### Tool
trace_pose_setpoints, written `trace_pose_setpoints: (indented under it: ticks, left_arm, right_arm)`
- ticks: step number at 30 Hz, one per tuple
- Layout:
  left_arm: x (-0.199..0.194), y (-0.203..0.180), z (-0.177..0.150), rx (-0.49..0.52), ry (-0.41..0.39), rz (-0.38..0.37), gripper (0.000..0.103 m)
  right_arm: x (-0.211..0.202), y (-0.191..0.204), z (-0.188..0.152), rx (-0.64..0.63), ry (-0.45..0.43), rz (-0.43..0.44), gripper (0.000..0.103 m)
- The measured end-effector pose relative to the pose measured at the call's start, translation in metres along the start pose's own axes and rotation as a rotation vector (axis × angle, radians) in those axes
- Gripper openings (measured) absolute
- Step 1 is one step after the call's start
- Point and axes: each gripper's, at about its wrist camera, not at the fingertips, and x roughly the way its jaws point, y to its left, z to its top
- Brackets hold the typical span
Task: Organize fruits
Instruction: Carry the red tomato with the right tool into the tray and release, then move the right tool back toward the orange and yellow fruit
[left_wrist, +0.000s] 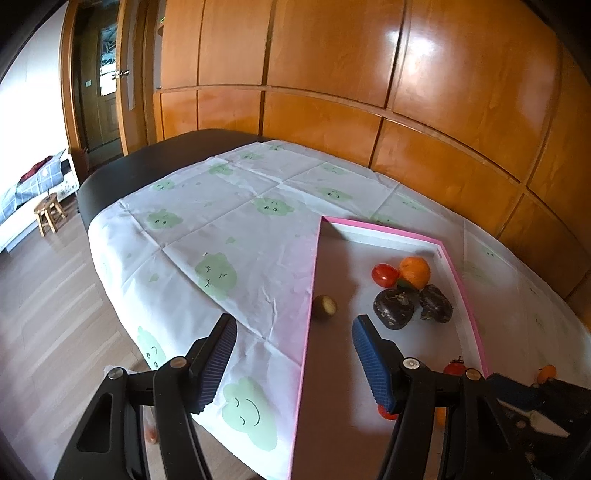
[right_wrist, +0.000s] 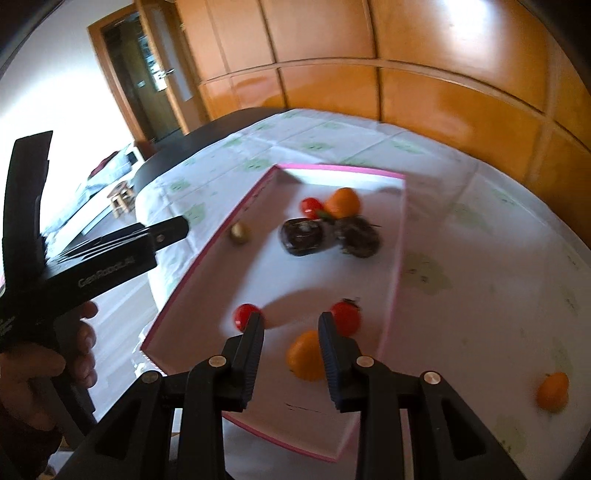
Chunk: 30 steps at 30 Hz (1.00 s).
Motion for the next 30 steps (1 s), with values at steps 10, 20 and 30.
trace_pose_setpoints:
  ticks: [10,20,30]
  left_arm:
    - [-0.005,-0.025,-0.01,0.075,0.003,-0.052,0.066]
    - [-0.008,-0.04,-0.016,0.13,-0.005,-0.067,0.066]
    - [-0.01,-0.058,-0.024,0.174,0.007,-0.093,0.066]
  right_arm:
    - [-0.011,-0.011,-0.011,0.029,-0.004,-0.067,0.035]
    - [-0.023,-0.038,-0.022,0.091,-0.012,-0.121,0.035]
    - [-0.036,-0.06,-0.031,0.125,-0.018,-0.159,0.035]
